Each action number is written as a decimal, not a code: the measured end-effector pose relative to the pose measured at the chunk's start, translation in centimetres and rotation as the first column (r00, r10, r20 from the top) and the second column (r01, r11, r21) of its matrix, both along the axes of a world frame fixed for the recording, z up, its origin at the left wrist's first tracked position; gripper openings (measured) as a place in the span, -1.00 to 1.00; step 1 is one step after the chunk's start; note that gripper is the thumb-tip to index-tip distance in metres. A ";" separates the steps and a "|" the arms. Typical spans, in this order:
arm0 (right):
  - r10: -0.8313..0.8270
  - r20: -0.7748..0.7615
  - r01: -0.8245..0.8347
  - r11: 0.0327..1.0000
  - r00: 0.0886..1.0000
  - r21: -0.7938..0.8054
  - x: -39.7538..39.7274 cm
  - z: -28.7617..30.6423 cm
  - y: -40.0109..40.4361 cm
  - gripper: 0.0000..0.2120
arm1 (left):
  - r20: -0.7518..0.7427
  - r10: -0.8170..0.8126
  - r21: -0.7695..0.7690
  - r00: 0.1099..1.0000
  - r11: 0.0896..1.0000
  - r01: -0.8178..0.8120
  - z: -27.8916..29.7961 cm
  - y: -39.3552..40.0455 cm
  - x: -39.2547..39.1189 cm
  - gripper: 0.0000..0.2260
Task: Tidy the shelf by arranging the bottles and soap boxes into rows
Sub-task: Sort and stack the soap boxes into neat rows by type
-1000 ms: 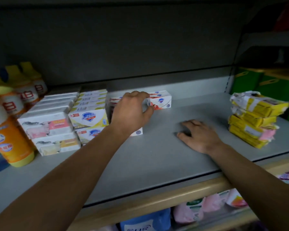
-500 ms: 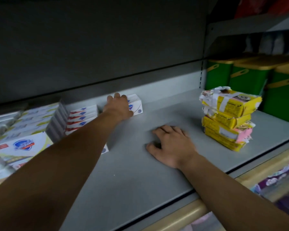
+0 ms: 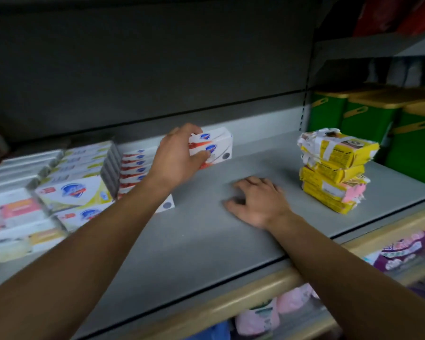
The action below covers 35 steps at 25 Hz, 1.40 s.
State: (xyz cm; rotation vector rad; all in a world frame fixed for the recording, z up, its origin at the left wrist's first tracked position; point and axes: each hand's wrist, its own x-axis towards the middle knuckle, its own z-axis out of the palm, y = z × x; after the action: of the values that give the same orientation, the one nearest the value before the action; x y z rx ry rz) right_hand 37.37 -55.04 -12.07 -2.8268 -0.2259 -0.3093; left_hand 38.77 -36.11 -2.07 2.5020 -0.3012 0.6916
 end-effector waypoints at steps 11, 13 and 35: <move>0.259 0.230 -0.343 0.790 0.938 0.508 -5.4 3.4 3.3 -0.56 | -0.058 -0.092 -0.570 0.994 0.821 0.043 -5.8 7.4 -10.7 -0.81; 0.406 0.260 -0.482 0.753 0.876 0.448 -6.7 3.5 5.1 -0.37 | -0.068 -0.101 -0.613 0.993 0.789 0.039 -6.3 7.9 -10.5 -0.84; 0.186 -0.010 -0.104 0.592 0.983 0.799 -7.6 2.5 7.6 -0.54 | -0.415 -0.216 -0.724 0.884 0.667 -0.177 -6.0 8.1 -11.0 -0.37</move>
State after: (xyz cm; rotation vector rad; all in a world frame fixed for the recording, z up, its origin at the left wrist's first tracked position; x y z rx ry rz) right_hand 29.72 -47.43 -9.52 -1.8928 -0.2226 -0.1719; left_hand 27.77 -28.01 -8.07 1.7533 0.1342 0.1025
